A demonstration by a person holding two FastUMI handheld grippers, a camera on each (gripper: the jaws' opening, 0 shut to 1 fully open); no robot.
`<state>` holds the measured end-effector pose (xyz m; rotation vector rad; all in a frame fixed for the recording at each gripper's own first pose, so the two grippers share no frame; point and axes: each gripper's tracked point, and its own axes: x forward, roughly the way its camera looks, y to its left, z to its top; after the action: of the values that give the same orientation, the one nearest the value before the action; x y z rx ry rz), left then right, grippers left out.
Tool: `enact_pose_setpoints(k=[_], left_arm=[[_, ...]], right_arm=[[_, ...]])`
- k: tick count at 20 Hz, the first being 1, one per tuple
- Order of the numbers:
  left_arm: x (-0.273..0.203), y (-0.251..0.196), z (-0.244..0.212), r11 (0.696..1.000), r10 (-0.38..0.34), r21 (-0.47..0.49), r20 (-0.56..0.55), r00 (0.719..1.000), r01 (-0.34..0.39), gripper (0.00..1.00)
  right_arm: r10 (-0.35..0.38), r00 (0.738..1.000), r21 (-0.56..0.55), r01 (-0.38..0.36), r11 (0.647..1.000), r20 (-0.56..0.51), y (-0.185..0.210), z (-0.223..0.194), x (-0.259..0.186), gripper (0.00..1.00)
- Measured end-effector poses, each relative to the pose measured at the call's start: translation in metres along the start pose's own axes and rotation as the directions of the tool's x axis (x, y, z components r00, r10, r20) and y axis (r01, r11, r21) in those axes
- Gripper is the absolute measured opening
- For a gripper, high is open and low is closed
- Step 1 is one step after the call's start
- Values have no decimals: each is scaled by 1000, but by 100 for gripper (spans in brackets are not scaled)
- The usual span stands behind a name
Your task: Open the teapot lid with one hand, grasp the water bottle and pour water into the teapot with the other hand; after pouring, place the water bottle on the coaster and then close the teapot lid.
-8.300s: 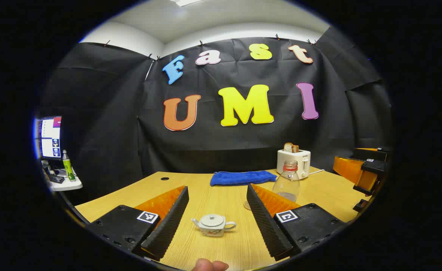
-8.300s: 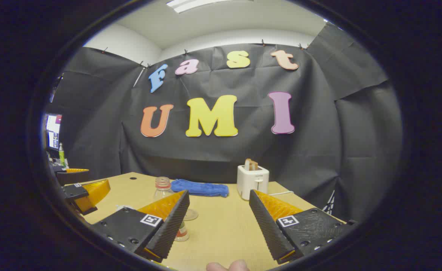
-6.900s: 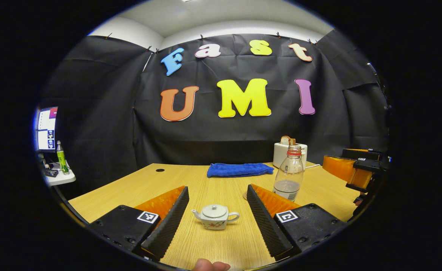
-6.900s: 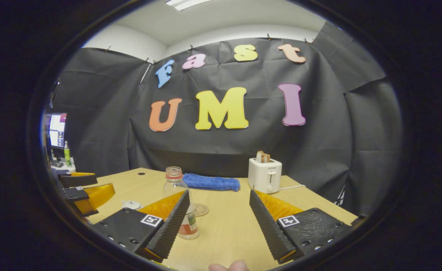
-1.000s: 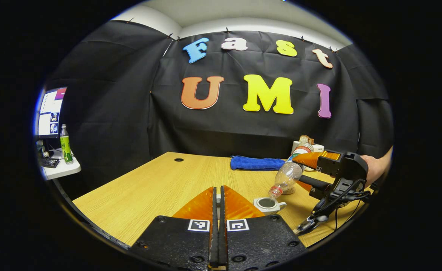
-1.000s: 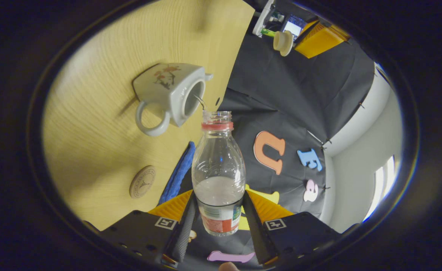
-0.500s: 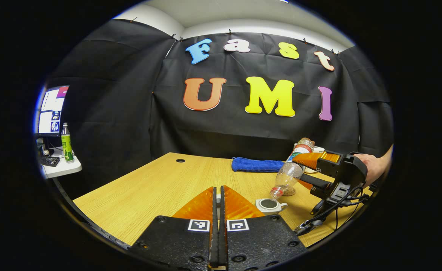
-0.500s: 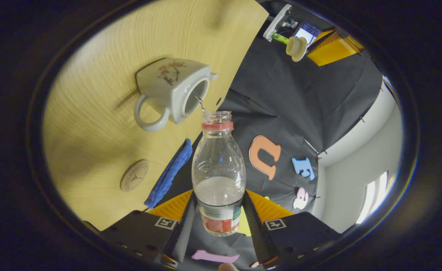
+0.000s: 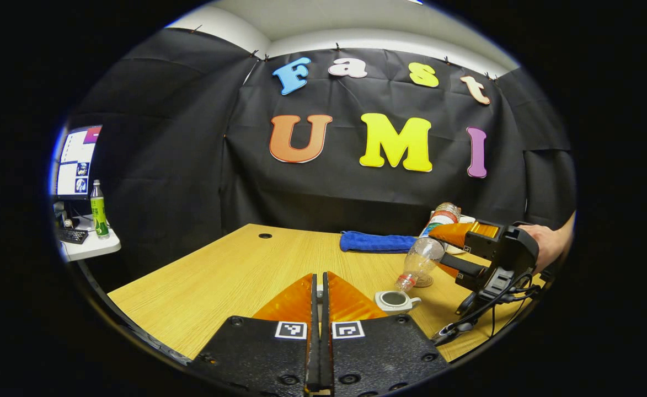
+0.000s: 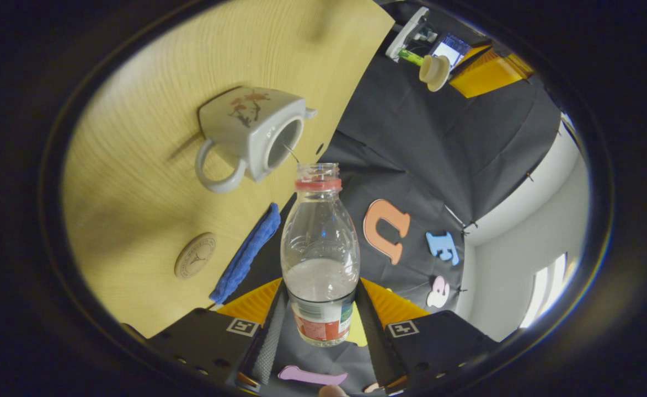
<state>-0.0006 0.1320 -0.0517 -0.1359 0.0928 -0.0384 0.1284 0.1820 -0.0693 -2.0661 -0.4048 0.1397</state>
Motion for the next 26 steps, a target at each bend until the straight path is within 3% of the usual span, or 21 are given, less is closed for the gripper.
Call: enact_pose_setpoints(k=[3, 6, 7, 9, 11, 14, 17, 20, 23, 24, 25, 26], left_arm=[[-2, 0, 2, 1000, 6, -1, 4, 1000, -6, 3], [-2, 1, 5, 1000, 18, -2, 4, 1000, -18, 3], [-3, 0, 6, 1000, 22, -2, 4, 1000, -22, 3], [-3, -4, 8, 1000, 23, 3, 1, 1000, -23, 3], [-2, -12, 10, 1000, 22, 13, -1, 1000, -22, 3], [1, -20, 13, 999, 38, 31, 8, 999, -38, 3], [4, -38, 11, 1000, 12, 28, -5, 1000, -12, 3], [8, -52, 14, 1000, 0, 28, 2, 1000, 0, 3], [10, -65, 11, 1000, -23, 19, -1, 1000, 23, 2], [11, -68, 11, 999, -25, 25, -2, 1000, 25, 3], [11, -69, 10, 999, -27, 29, -3, 1000, 27, 3], [12, -71, 9, 999, -32, 30, -5, 999, 32, 3]], right_arm=[[28, 1000, 87, -27, 996, -7, 5, 1, -1, 70], [100, 995, 257, -91, 962, -22, 16, -1, -2, 71], [132, 991, 333, -118, 936, -22, 19, -3, -5, 71], [194, 981, 505, -163, 848, -10, 28, 0, -8, 71], [233, 973, 668, -177, 723, 6, 25, -2, -10, 71], [260, 965, 877, -152, 456, 31, 23, -12, -15, 69], [252, 963, 980, -136, 147, 96, 17, -17, -19, 69], [198, 977, 997, -72, -37, 77, 3, -42, -14, 69], [194, 975, 957, -45, -288, 104, 7, -62, -1, 69], [201, 973, 936, -33, -351, 110, 10, -67, 4, 70], [201, 973, 917, -24, -398, 113, 10, -73, 8, 69], [209, 972, 910, -9, -413, 105, 14, -79, 15, 70]])
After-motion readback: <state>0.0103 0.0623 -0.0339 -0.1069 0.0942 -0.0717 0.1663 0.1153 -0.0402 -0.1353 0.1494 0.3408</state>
